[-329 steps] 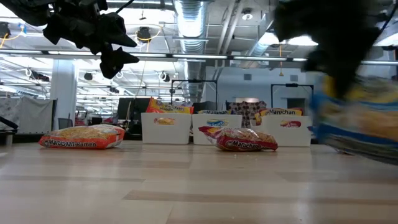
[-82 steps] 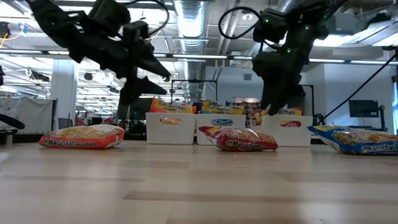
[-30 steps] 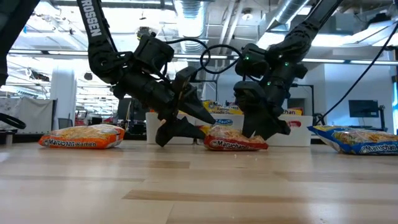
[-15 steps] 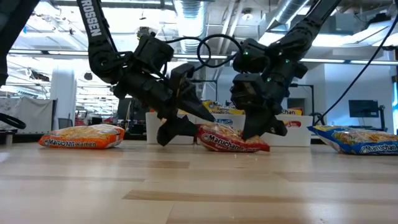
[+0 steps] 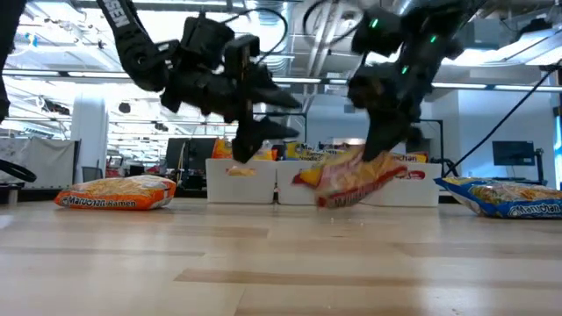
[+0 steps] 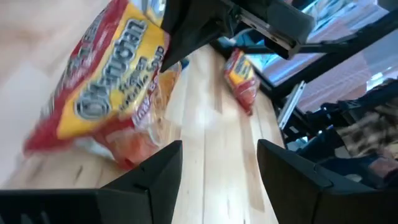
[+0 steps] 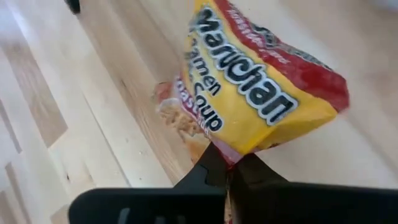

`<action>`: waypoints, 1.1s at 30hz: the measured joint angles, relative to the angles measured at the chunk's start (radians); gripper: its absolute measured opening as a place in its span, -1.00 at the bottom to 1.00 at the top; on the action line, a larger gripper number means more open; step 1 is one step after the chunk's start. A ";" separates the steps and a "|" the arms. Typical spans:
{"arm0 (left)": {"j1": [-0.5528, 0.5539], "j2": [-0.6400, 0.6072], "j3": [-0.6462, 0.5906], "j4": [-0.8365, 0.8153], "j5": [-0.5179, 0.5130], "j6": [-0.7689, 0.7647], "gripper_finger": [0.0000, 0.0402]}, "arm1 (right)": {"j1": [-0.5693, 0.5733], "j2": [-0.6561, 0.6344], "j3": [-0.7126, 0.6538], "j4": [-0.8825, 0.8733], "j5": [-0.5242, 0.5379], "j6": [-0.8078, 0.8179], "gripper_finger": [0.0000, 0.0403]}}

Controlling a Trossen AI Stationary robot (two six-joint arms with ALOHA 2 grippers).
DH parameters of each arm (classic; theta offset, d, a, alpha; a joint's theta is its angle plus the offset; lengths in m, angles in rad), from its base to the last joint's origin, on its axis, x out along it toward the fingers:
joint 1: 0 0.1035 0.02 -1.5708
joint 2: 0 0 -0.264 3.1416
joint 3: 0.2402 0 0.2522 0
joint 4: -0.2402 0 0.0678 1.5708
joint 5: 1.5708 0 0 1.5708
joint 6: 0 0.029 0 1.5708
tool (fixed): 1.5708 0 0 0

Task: Sort Maruchan noodles
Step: Put the red noodle pack into the right white bin

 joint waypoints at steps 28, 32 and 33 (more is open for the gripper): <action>0.198 -0.642 0.000 -0.568 -0.431 0.539 -0.02 | -0.174 -0.341 0.000 -0.331 0.674 -0.337 -0.96; 0.216 -0.641 0.000 -0.571 -0.443 0.549 -0.02 | -0.210 -0.282 0.000 -0.332 0.707 -0.354 -0.96; 0.220 -0.639 0.000 -0.571 -0.443 0.549 -0.02 | -0.218 -0.272 0.000 -0.331 0.707 -0.353 -0.96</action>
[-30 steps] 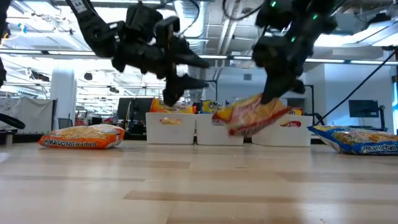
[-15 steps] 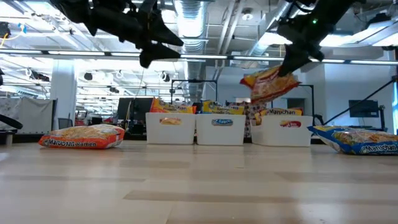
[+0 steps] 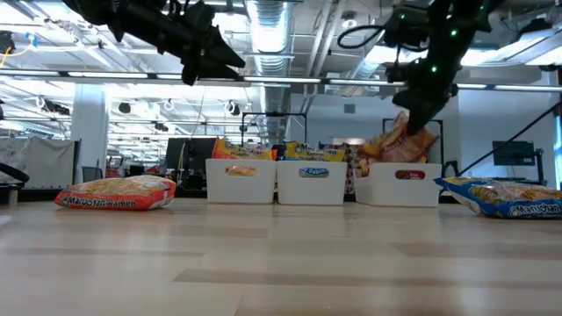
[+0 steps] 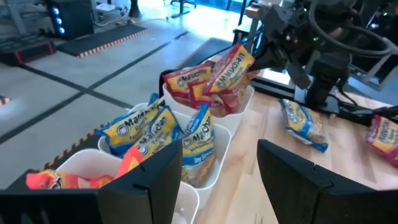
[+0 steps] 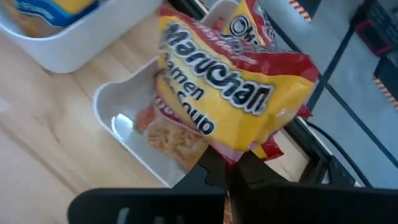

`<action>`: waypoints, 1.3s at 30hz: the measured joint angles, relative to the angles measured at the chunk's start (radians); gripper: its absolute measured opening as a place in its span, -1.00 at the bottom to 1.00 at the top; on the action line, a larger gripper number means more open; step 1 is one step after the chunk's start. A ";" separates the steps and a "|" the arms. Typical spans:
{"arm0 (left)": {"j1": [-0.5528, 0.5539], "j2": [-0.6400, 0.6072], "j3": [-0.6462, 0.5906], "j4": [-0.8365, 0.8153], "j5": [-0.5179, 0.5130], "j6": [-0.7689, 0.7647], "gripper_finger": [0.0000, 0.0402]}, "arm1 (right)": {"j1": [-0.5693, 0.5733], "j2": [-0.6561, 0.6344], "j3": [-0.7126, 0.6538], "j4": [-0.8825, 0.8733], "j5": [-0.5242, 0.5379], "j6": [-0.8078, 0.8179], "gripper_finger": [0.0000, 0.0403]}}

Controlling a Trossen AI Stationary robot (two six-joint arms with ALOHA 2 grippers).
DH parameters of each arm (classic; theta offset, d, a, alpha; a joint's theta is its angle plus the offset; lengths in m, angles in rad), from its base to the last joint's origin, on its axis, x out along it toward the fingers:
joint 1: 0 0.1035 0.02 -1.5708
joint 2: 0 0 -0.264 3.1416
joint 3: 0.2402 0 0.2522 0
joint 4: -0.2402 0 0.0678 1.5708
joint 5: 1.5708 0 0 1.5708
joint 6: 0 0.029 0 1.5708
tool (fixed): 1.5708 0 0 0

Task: Sort Maruchan noodles
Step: Put the red noodle pack into the right white bin

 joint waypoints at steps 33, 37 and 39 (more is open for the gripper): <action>0.018 0.001 0.000 -0.140 -0.003 0.023 -0.02 | -0.067 0.217 0.000 0.006 -0.111 0.249 -0.28; 0.018 0.001 0.000 -0.152 -0.003 0.023 -0.02 | -0.067 0.174 0.000 0.004 -0.116 0.254 -0.07; 0.018 0.001 0.000 -0.154 -0.003 0.023 -0.02 | -0.067 0.143 0.000 0.005 -0.136 0.255 0.01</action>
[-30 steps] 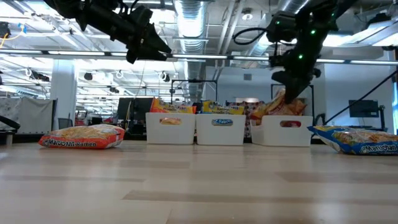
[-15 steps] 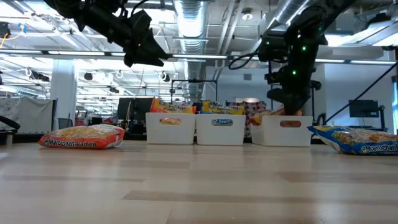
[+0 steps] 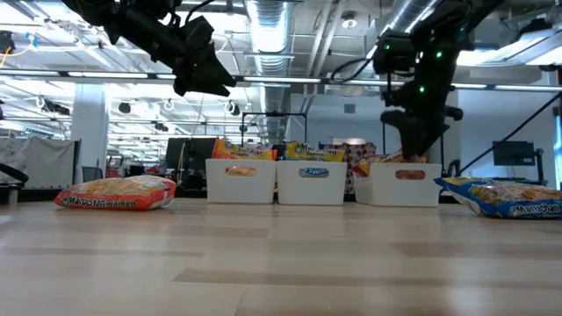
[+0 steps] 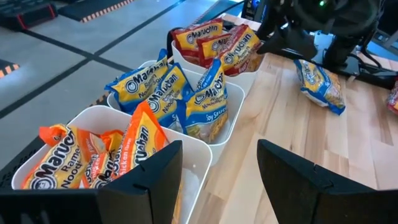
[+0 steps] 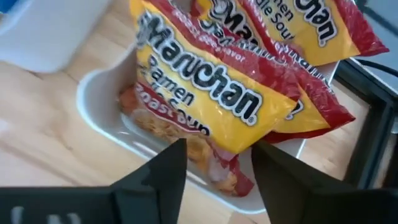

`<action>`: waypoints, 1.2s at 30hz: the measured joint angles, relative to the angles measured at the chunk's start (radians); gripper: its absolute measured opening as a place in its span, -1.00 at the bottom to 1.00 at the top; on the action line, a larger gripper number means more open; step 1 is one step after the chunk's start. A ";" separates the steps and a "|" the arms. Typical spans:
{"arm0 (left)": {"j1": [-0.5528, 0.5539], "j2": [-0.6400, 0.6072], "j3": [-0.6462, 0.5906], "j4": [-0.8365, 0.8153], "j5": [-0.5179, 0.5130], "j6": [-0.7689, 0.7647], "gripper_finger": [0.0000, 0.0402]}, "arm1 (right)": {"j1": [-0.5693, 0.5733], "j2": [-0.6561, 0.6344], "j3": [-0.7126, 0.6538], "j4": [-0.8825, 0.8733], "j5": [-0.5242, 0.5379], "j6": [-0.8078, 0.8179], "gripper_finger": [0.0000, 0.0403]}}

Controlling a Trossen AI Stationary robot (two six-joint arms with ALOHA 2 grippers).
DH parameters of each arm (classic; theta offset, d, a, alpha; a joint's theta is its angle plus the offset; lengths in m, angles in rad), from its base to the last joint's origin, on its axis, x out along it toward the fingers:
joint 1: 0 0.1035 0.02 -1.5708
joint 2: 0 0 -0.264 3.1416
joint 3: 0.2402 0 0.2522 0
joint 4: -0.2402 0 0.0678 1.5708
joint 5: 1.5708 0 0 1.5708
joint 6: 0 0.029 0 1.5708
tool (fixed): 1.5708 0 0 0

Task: Sort Maruchan noodles
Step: Put the red noodle pack into the right white bin, then put the orange noodle pack into the left white bin

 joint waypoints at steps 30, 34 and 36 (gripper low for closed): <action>0.165 -0.014 0.188 -0.664 0.207 0.008 -0.02 | 0.011 -0.191 0.000 0.034 -0.115 -0.007 0.09; 0.217 -0.014 0.315 -0.812 0.203 0.121 -0.02 | 0.034 -0.174 0.000 0.031 -0.115 -0.006 0.09; 0.244 -0.014 0.349 -0.828 0.228 0.159 -0.02 | 0.039 -0.176 0.000 0.035 -0.115 -0.006 0.09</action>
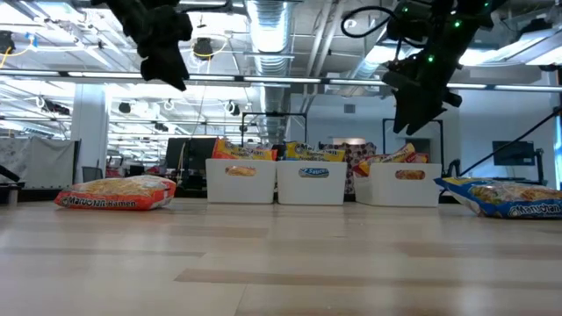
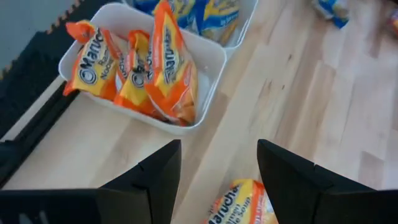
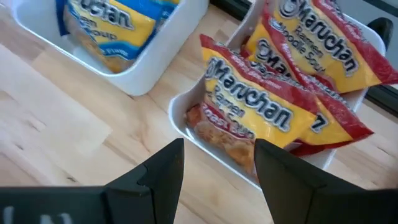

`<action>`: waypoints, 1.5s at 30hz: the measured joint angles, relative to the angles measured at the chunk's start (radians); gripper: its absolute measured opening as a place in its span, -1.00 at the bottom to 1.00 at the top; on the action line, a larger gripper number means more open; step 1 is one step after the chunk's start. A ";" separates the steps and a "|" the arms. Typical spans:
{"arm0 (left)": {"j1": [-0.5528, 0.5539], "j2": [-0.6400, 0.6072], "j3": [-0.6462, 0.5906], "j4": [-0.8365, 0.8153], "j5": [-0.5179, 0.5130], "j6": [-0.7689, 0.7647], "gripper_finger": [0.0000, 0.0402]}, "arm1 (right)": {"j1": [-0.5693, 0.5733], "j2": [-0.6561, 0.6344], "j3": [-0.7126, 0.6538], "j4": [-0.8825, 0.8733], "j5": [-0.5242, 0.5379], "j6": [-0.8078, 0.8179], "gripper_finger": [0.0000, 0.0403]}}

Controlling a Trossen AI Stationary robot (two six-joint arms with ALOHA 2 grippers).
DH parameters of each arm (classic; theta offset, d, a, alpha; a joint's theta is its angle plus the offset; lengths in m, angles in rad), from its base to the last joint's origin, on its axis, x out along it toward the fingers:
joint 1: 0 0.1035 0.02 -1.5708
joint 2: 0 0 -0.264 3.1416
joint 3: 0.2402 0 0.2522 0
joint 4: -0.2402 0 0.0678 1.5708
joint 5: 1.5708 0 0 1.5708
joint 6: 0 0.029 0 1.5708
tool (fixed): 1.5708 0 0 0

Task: Sort Maruchan noodles
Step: Put the orange noodle pack into the left white bin

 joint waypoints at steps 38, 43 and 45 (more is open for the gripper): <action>-0.039 0.438 -0.311 0.086 0.222 0.263 -0.02 | 0.124 0.003 0.000 0.029 0.000 0.011 0.09; -0.077 0.519 -0.309 0.089 0.207 0.256 -0.02 | 0.124 0.003 0.000 0.028 0.000 0.011 0.09; -0.088 0.539 -0.306 0.090 0.210 0.245 -0.03 | 0.124 0.003 0.000 0.028 0.002 0.011 0.09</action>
